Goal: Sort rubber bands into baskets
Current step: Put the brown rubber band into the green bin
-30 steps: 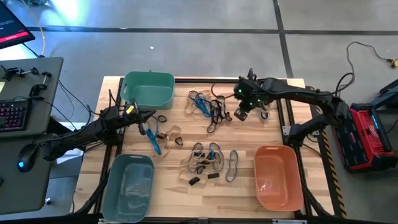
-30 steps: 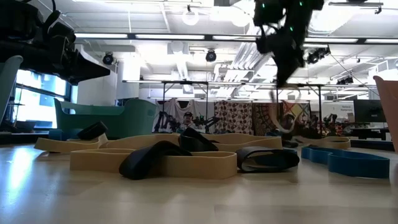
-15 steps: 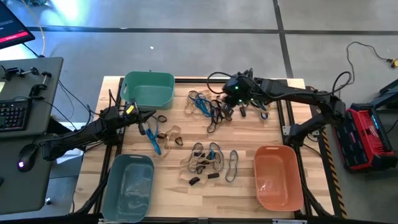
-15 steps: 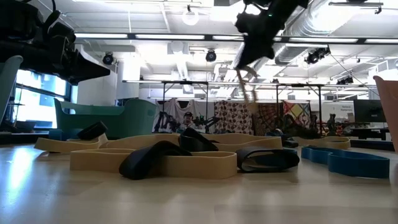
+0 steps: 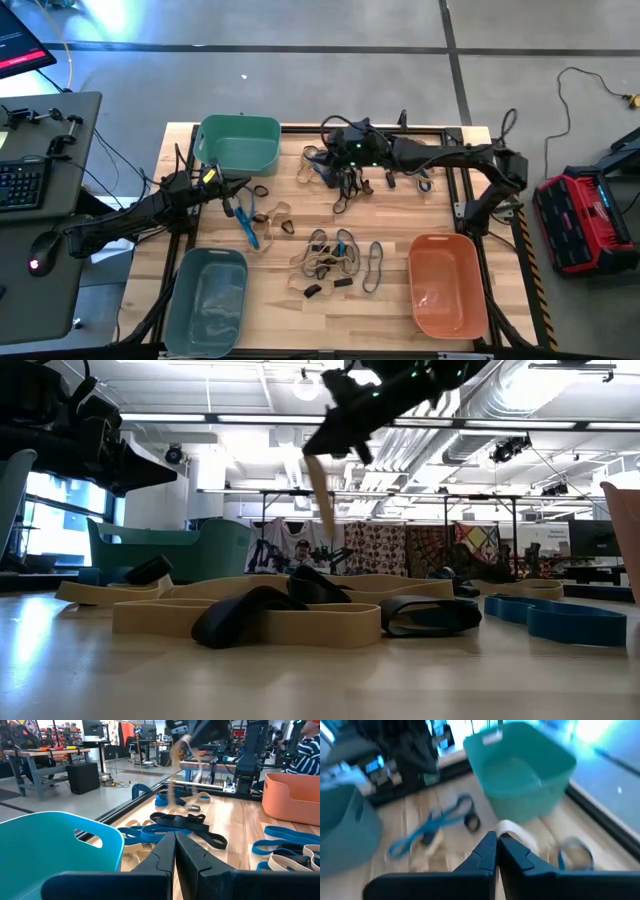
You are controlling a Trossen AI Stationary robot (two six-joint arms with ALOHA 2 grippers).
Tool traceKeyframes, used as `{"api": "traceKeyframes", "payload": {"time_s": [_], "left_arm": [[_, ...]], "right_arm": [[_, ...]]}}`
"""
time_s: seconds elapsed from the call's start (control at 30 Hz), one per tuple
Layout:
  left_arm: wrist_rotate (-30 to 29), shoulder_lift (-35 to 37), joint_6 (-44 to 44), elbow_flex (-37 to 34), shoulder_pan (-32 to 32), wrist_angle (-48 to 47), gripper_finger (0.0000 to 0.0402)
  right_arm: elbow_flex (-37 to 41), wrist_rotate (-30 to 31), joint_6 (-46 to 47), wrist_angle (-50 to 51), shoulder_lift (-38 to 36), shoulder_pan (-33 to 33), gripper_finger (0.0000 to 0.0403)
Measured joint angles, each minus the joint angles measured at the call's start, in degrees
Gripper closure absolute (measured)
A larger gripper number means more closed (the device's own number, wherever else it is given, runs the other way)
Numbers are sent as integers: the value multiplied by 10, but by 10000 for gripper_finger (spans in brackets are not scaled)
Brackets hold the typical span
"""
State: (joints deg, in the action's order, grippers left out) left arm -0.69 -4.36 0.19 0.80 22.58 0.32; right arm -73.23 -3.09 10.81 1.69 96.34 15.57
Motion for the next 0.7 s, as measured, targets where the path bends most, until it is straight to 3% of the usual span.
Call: {"api": "traceKeyframes", "payload": {"time_s": [0.17,0.27,0.7], "left_arm": [[0,0,0,0,0,0,398],[0,0,0,0,0,0,398],[0,0,0,0,0,0,398]], "right_arm": [[-1,0,5,-122,48,-2,403],[-32,0,7,-139,75,-3,403],[-337,0,-63,-77,255,-6,403]]}}
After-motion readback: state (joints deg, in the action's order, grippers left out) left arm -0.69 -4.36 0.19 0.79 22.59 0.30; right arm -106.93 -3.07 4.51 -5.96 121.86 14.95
